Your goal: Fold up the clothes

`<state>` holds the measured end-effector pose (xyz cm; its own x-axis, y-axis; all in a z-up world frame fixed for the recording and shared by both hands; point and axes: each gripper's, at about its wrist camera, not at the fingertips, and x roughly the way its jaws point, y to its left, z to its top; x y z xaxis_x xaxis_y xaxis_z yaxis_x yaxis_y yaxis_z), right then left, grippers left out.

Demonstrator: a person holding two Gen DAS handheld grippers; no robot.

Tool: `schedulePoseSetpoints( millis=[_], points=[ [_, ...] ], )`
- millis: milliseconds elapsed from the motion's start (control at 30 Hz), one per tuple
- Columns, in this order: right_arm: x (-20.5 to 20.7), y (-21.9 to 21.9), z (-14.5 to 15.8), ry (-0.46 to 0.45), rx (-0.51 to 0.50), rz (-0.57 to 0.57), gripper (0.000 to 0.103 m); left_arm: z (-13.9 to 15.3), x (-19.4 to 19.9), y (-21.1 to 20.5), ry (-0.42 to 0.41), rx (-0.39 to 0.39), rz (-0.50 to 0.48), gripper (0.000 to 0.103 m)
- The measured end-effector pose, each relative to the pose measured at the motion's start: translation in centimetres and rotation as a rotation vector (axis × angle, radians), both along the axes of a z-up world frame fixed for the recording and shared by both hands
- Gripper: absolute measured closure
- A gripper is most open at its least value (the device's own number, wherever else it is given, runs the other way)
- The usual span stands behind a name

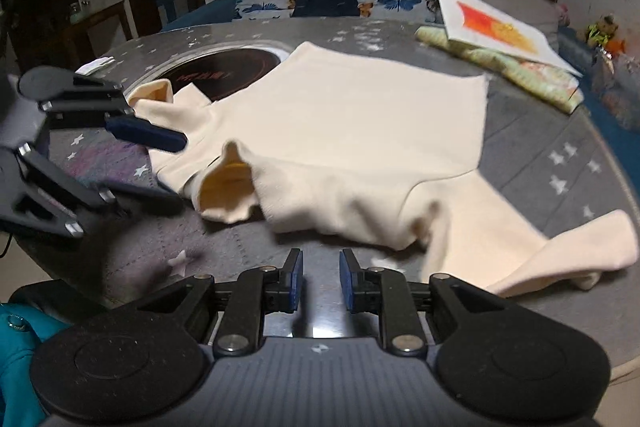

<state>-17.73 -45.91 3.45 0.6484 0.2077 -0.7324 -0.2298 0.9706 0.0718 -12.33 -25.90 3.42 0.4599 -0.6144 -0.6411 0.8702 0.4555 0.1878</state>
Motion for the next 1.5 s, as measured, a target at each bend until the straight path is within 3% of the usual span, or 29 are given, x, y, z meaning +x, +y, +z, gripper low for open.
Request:
schedulePoseSetpoints(
  millis=[133, 167, 267, 367, 533, 667, 800, 1100, 1133, 1200, 1500],
  points=[
    [1.2, 0.4, -0.8, -0.002, 0.007, 0.011, 0.084, -1.6, 1.2, -0.8, 0.009, 0.032, 0.063, 0.057],
    [1.7, 0.5, -0.9, -0.008, 0.012, 0.01, 0.084, -1.7, 1.5, -0.9, 0.021, 0.031, 0.068, 0.069],
    [3.0, 0.2, 0.0, -0.066, 0.043, -0.005, 0.084, -1.2, 2.8, -0.7, 0.06, 0.006, 0.086, 0.081],
    [4.3, -0.9, 1.7, -0.159, 0.108, -0.071, 0.084, -0.1, 5.1, 0.0, 0.119, -0.045, 0.123, 0.082],
    [5.6, -2.3, 2.6, -0.212, 0.111, -0.147, 0.083, 0.6, 8.9, 0.2, 0.212, -0.114, 0.176, 0.082],
    [3.6, -1.1, 2.2, -0.2, 0.033, -0.057, 0.083, 0.6, 10.6, 0.3, 0.265, -0.145, 0.199, 0.082],
    [1.7, 1.9, 0.6, -0.186, -0.106, 0.064, 0.068, 0.3, 11.9, -0.1, 0.295, -0.151, 0.219, 0.083],
    [3.0, 5.4, -2.1, -0.228, -0.307, 0.158, 0.071, -0.3, 12.7, -0.5, 0.312, -0.14, 0.23, 0.088],
    [3.1, 5.4, -2.2, -0.223, -0.302, 0.157, 0.082, -0.3, 12.7, -0.4, 0.313, -0.141, 0.229, 0.088],
    [3.1, 5.2, -2.0, -0.217, -0.277, 0.152, 0.093, -0.1, 12.5, -0.1, 0.31, -0.143, 0.22, 0.09],
    [-0.2, 1.0, 2.6, -0.187, -0.023, 0.135, 0.096, 1.7, 8.5, 1.7, 0.261, -0.145, 0.07, 0.093]
  ],
)
